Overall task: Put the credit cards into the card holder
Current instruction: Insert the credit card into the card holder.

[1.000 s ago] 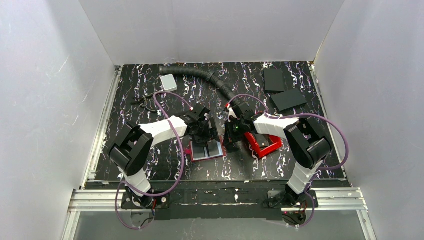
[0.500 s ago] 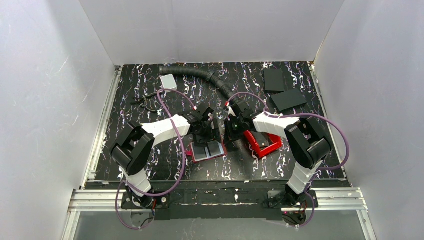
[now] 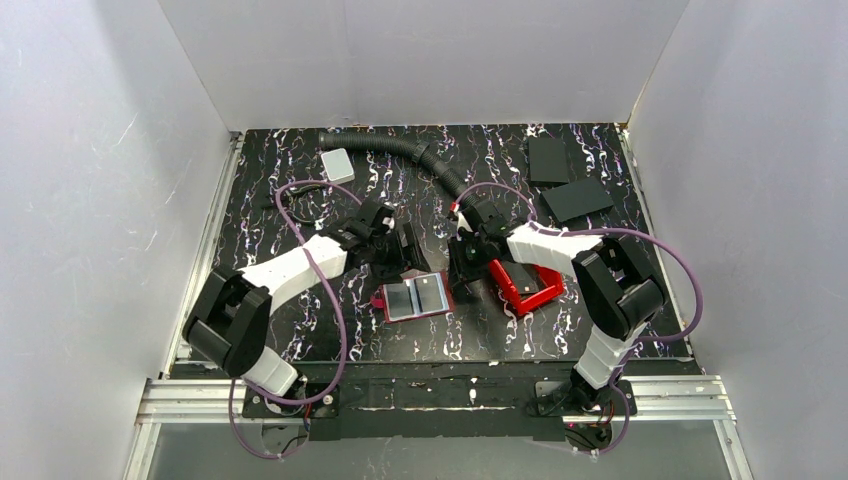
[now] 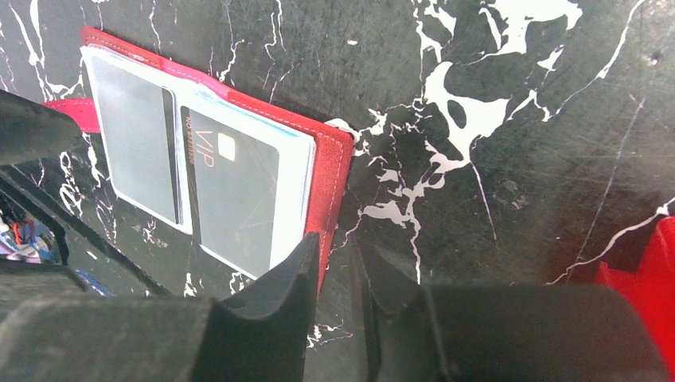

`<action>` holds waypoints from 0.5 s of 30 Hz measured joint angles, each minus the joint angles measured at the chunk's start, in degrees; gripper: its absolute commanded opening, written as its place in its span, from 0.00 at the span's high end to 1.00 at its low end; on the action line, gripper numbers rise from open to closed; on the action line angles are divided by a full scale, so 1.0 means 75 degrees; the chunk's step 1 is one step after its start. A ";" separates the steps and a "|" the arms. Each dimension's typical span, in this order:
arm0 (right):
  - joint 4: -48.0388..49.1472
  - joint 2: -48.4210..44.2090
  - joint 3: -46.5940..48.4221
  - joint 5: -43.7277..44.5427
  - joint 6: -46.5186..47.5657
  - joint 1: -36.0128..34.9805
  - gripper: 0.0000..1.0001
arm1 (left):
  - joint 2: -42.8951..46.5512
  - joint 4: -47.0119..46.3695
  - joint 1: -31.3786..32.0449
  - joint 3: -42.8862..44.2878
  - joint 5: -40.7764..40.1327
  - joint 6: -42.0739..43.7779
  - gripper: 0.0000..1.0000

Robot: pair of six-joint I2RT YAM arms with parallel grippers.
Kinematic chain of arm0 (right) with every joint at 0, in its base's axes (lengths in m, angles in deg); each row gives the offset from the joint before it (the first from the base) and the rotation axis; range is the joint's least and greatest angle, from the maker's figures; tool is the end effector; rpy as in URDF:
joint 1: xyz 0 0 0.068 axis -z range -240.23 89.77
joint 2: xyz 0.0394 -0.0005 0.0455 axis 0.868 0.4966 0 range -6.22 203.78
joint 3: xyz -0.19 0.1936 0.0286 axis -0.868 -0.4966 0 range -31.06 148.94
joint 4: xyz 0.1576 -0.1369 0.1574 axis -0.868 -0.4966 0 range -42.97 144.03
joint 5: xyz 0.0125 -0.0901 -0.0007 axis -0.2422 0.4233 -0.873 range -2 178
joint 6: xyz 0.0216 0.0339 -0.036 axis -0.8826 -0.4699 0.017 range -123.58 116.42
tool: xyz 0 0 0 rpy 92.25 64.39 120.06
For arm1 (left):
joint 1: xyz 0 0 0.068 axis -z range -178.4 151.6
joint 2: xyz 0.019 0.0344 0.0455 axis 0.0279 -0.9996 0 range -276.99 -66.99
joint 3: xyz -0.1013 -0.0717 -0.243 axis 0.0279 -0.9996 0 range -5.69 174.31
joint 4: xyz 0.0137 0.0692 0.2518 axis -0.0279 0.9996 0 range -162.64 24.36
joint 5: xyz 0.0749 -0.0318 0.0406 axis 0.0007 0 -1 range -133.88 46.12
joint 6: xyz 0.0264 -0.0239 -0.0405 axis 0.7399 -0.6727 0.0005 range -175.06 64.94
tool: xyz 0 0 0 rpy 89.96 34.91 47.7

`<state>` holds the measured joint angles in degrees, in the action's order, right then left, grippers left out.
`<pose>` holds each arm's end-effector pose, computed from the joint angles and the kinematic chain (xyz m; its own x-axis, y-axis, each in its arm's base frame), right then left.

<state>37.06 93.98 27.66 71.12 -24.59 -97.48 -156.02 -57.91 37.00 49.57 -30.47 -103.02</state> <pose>0.2696 0.2181 0.1639 -0.8842 -0.2415 -0.3998 -0.4105 0.8101 0.4186 0.2598 -0.1948 0.2099 -0.9203 -0.2322 -0.3148 0.0078 0.7936 -0.6083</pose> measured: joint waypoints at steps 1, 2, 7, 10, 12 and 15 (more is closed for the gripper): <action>-0.0003 0.0000 0.0000 -0.0023 -0.0003 -0.0003 0.69 | 0.0108 0.0003 -0.0087 -0.0085 0.0041 0.0000 0.26; -0.0003 0.0000 0.0000 -0.0044 -0.0006 -0.0003 0.68 | 0.0210 0.0020 -0.0149 -0.0152 0.0090 0.0003 0.29; 0.0134 -0.0044 -0.0044 -0.0201 -0.0079 -0.0003 0.68 | 0.0286 0.0070 -0.0184 -0.0201 0.0329 0.0082 0.44; 0.0251 -0.0055 -0.0058 -0.0370 -0.0192 -0.0006 0.69 | 0.0283 0.0058 -0.0184 -0.0300 0.0370 0.0087 0.46; 0.0338 -0.0055 -0.0058 -0.0460 -0.0236 -0.0009 0.70 | 0.0236 0.0070 -0.0184 -0.0321 0.0385 0.0085 0.49; 0.0425 -0.0055 -0.0058 -0.0551 -0.0286 -0.0009 0.74 | 0.0017 -0.0061 -0.0184 -0.0321 0.0481 0.0055 0.54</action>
<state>40.25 93.57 27.22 66.99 -26.74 -97.55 -155.89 -58.37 35.62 47.17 -26.86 -102.61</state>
